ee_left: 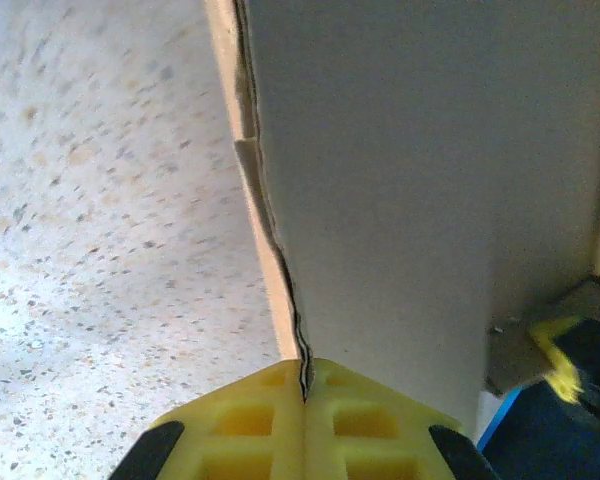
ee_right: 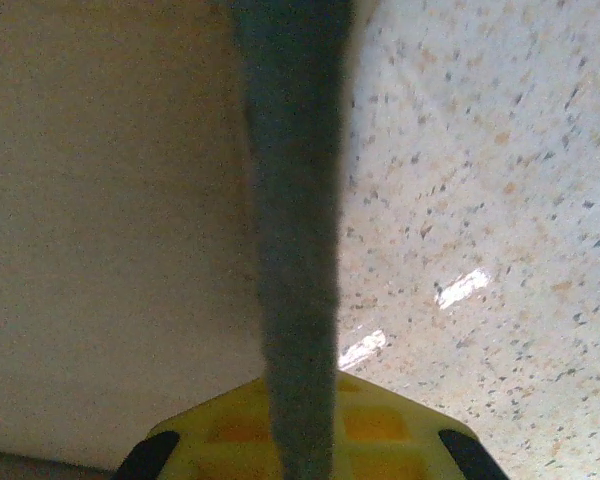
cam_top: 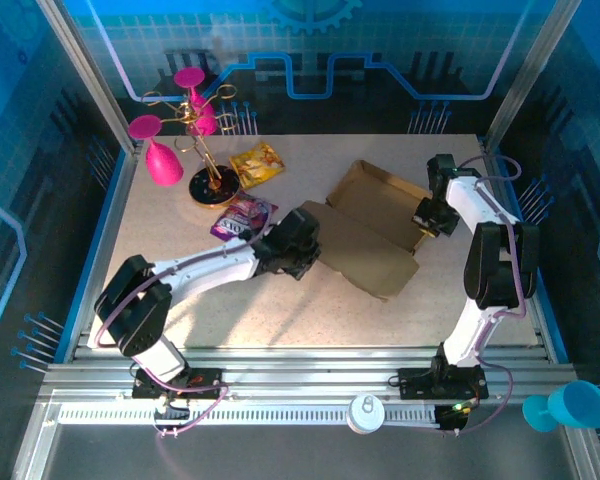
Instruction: Fold the paper box
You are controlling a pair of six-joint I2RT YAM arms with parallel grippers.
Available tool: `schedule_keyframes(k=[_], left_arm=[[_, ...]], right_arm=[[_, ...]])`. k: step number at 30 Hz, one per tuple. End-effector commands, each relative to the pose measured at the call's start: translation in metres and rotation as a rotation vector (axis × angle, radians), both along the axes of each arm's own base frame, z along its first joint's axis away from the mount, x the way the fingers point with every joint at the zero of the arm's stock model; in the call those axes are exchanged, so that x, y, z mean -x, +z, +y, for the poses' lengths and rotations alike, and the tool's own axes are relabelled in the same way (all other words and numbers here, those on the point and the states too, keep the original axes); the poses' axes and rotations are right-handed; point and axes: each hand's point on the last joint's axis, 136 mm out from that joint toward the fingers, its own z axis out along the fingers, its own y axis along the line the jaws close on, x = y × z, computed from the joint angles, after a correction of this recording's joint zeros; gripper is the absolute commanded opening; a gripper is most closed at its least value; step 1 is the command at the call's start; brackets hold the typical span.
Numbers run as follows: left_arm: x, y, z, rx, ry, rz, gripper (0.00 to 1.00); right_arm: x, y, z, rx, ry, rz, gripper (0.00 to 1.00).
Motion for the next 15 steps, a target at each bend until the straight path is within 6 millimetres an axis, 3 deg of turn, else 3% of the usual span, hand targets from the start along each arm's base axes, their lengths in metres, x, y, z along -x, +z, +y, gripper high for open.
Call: schedule_keyframes(k=[1, 5, 8, 11, 15], left_arm=[[0.011, -0.003, 0.03, -0.33, -0.232, 0.042, 0.0], [-0.004, 0.01, 0.04, -0.494, -0.398, 0.03, 0.0], [-0.012, 0.013, 0.05, -0.557, -0.483, 0.045, 0.0], [-0.022, 0.024, 0.061, -0.599, -0.535, 0.032, 0.0], [-0.034, 0.043, 0.066, -0.637, -0.598, 0.003, 0.0]], right_arm=[[0.018, 0.008, 0.041, -0.086, 0.004, -0.004, 0.07], [0.037, 0.016, 0.074, -0.145, -0.021, -0.037, 0.39], [0.048, 0.027, 0.089, -0.193, -0.054, -0.063, 0.58], [0.056, 0.043, 0.097, -0.238, -0.078, -0.092, 0.7], [0.065, 0.059, 0.105, -0.288, -0.101, -0.118, 0.79]])
